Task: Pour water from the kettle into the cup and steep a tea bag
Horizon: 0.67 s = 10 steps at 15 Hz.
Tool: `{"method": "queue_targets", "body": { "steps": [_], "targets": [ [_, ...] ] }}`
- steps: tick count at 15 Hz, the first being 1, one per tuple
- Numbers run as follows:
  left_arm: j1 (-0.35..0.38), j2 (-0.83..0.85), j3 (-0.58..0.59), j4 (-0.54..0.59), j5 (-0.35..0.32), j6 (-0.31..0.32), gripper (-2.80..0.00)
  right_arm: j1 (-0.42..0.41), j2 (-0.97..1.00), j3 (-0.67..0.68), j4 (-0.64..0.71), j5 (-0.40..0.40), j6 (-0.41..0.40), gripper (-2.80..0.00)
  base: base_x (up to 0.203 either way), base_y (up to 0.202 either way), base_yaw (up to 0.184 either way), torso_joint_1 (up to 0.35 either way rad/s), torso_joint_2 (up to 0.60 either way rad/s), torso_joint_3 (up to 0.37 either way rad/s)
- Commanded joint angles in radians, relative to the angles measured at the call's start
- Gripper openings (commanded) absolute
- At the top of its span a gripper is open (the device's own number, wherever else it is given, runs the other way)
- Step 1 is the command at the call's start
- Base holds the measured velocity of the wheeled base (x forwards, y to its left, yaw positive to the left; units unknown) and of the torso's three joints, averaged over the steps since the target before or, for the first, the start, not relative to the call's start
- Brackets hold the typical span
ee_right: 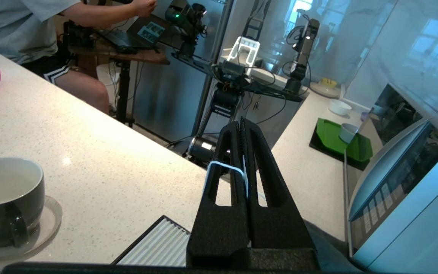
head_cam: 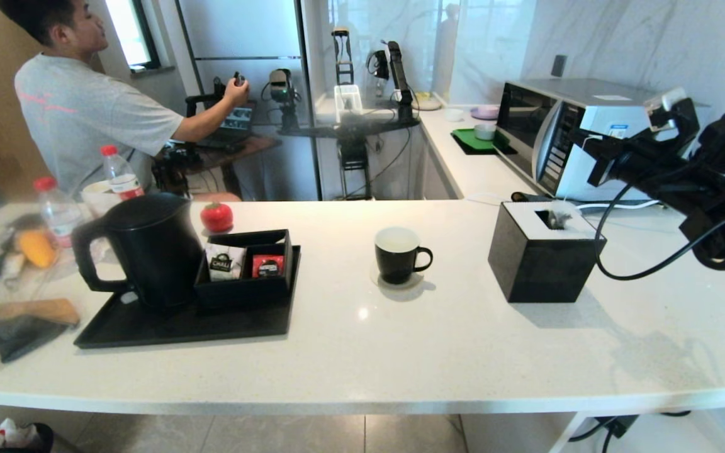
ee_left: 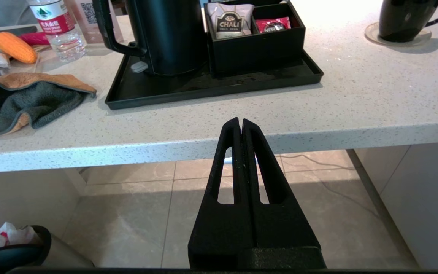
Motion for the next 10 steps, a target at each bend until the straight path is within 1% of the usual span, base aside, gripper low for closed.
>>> {"method": "queue_targets", "body": {
  "steps": [1,3,4,10],
  "targets": [
    [0.000,0.000,0.000,0.000,-0.001,0.001,-2.80,0.001,0.010,0.023,-0.007,0.003,-0.009,-2.80,0.000,0.000,0.000,0.000,0.00,0.000],
    [0.000,0.000,0.000,0.000,-0.001,0.001,-2.80,0.001,0.016,0.069,-0.014,0.005,-0.049,-2.80,0.000,0.000,0.000,0.000,0.00,0.000],
    [0.000,0.000,0.000,0.000,0.001,0.001,-2.80,0.002,0.023,0.082,-0.036,0.006,-0.054,-2.80,0.000,0.000,0.000,0.000,0.00,0.000],
    [0.000,0.000,0.000,0.000,0.001,0.001,-2.80,0.023,0.054,0.116,-0.066,0.006,-0.056,-2.80,0.000,0.000,0.000,0.000,0.00,0.000]
  ]
}}
